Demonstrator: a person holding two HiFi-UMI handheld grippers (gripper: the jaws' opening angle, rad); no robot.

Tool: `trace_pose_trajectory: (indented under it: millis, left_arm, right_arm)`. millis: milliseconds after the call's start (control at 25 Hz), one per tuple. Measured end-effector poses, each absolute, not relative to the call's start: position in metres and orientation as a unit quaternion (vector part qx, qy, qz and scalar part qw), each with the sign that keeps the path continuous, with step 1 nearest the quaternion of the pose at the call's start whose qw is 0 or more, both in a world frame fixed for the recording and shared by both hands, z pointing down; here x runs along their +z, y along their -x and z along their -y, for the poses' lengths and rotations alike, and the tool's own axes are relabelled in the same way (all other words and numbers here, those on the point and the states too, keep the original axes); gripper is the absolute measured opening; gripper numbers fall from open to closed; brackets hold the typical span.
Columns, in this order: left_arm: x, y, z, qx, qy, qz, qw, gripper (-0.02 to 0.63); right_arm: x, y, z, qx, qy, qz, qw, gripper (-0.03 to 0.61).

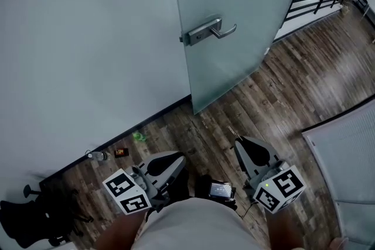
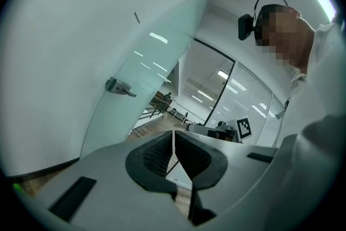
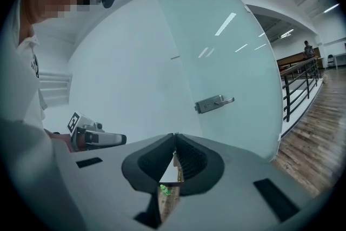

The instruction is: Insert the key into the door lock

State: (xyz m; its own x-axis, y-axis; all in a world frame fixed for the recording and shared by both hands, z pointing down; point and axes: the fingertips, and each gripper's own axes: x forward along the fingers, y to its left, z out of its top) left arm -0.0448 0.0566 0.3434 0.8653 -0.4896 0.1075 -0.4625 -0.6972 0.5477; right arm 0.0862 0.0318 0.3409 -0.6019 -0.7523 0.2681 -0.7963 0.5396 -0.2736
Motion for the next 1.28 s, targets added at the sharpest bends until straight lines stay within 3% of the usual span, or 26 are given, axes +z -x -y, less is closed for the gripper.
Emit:
trace_pose_trajectory:
  millis: [760, 1280]
  left_arm:
    - [0.341, 0.094, 0.101, -0.016, -0.938, 0.183, 0.293, 0.023]
    - [0.343, 0.074, 0.142, -0.018, -0.937, 0.192, 0.291, 0.023]
  right_arm:
    - [0.33, -0.045, 0.099, 0.175, -0.521, 0.833, 0.063, 0.029]
    - [0.335, -0.068, 0.136, 0.176, -0.518, 0.834, 0.071, 0.029]
